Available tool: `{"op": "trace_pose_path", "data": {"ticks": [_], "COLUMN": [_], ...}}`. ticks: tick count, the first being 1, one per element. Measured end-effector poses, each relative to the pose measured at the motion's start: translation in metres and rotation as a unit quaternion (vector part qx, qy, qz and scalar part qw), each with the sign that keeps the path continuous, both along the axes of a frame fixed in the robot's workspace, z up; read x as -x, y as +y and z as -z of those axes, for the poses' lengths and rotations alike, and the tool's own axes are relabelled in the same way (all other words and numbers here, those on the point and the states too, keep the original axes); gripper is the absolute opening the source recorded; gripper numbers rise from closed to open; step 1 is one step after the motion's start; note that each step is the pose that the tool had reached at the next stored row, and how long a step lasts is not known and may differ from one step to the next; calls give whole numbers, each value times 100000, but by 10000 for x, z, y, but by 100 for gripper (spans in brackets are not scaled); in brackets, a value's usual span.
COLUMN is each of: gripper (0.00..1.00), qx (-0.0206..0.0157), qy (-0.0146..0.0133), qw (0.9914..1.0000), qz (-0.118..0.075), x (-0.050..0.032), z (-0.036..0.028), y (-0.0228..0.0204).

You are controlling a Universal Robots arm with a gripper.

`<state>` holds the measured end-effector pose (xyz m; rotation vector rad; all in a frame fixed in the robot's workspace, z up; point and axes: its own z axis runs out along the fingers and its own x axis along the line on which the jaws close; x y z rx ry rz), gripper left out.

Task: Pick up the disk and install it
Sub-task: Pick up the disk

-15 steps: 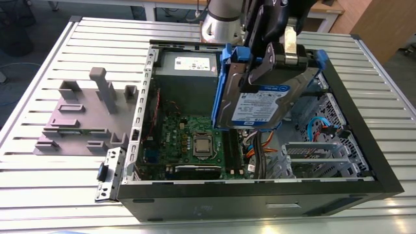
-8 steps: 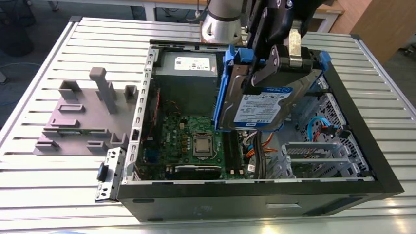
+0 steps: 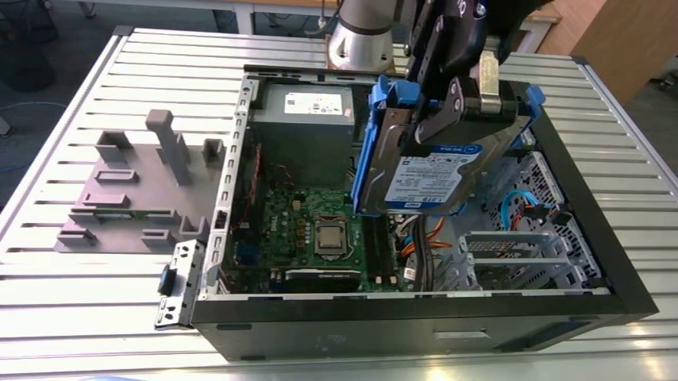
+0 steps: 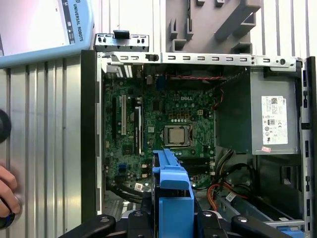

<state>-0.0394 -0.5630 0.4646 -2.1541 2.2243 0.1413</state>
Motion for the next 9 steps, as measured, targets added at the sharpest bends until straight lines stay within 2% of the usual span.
{"op": "trace_pose_path", "data": {"ticks": [9], "gripper": [37], "qx": [-1], "qy": [1], "qw": [100000], "qz": [2], "x": [-34], "z": [4], "y": [-24]}}
